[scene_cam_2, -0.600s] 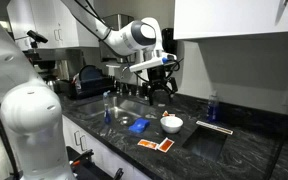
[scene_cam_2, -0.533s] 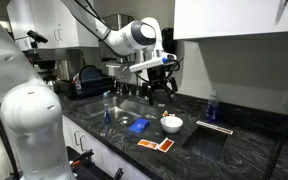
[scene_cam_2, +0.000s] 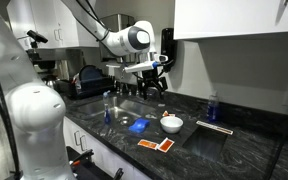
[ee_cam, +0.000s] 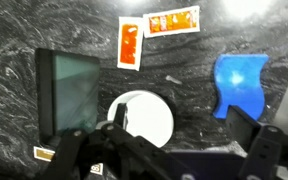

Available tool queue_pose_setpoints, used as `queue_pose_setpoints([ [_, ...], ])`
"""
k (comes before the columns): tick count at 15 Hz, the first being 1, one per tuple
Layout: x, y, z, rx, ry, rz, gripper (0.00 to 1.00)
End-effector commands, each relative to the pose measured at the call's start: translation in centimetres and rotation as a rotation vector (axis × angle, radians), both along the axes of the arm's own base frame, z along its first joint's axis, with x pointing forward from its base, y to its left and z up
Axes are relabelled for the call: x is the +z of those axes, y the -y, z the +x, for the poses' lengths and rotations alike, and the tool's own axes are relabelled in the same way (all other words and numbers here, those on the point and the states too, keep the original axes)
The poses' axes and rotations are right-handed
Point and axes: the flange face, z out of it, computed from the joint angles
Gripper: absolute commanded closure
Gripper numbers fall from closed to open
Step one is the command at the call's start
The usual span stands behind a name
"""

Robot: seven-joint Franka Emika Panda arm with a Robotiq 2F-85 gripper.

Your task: Turn the handle on the right side of the faucet clockwise

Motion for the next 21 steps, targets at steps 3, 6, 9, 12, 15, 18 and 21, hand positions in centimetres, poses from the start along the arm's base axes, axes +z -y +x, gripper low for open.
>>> queue_pose_setpoints([
  [3,-1.0,-4.2,7.1,-0.149,0.119,0.106,0.0],
  [6,-1.3,-5.5,10.1,-0.245,0.163,0.167,0.0],
  [9,-1.5,-6.7,13.0,-0.354,0.223,0.245,0.0],
  [12,-0.7,-7.9,15.4,-0.426,0.288,0.311,0.0],
  [15,-0.2,-8.0,14.9,-0.405,0.293,0.285,0.0],
  [18,0.2,-8.1,15.4,-0.416,0.305,0.285,0.0],
  [21,-0.5,-8.1,15.5,-0.56,0.355,0.257,0.0],
])
